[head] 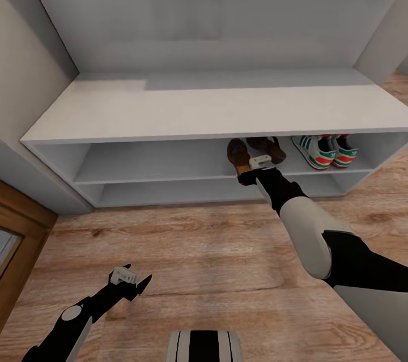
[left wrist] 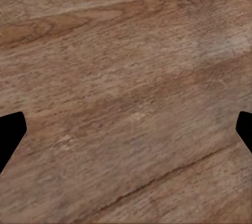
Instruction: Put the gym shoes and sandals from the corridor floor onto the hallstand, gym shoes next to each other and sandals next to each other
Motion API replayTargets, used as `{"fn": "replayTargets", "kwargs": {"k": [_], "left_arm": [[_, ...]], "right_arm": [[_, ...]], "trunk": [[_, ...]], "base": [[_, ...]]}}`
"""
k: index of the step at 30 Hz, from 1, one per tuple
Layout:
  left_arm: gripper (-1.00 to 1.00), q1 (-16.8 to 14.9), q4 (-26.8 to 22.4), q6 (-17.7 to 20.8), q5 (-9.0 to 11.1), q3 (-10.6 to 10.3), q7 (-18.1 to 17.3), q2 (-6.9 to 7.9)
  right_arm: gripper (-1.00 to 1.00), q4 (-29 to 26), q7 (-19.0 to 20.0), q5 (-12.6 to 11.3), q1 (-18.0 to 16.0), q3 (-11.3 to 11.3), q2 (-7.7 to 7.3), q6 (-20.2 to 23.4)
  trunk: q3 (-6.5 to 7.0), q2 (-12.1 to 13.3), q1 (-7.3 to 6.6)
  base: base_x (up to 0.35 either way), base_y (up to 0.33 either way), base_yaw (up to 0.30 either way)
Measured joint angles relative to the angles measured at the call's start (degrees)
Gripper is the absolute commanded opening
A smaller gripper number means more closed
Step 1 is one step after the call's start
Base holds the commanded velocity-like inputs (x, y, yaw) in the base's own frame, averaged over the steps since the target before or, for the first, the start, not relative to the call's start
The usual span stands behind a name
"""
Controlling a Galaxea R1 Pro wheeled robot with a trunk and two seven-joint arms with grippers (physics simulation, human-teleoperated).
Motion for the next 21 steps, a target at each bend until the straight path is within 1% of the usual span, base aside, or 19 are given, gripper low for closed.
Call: {"fn": "replayTargets", "kwargs": {"k": [3, 7, 18, 21], "left_arm": [[1.00, -0.01, 0.00, 0.01, 0.02, 0.00, 0.00, 0.00], [1.00, 0.00, 0.00, 0.01, 0.03, 0.00, 0.00, 0.00], [1.00, 0.00, 0.00, 0.01, 0.01, 0.00, 0.00, 0.00], [1.00, 0.01, 0.00, 0.03, -0.02, 0.00, 0.00, 0.00]], "right_arm": [[-1.00, 0.03, 0.00, -0.04, 0.13, 0.00, -0.15, -0.70], [-1.00, 0.05, 0.00, -0.06, 0.20, 0.00, -0.24, -1.14], [-1.00, 0.06, 0.00, -0.07, 0.25, 0.00, -0.30, -1.44], [-1.00, 0.06, 0.00, -0.07, 0.26, 0.00, -0.30, -1.45]], "trunk": [[0.00, 0.00, 0.00], [0.00, 0.00, 0.00], [0.00, 0.00, 0.00], [0.00, 0.00, 0.00]], "base": [[0.242, 0.000, 0.000], [0.130, 0.000, 0.000], [0.026, 0.000, 0.000], [0.102, 0.000, 0.000]]}}
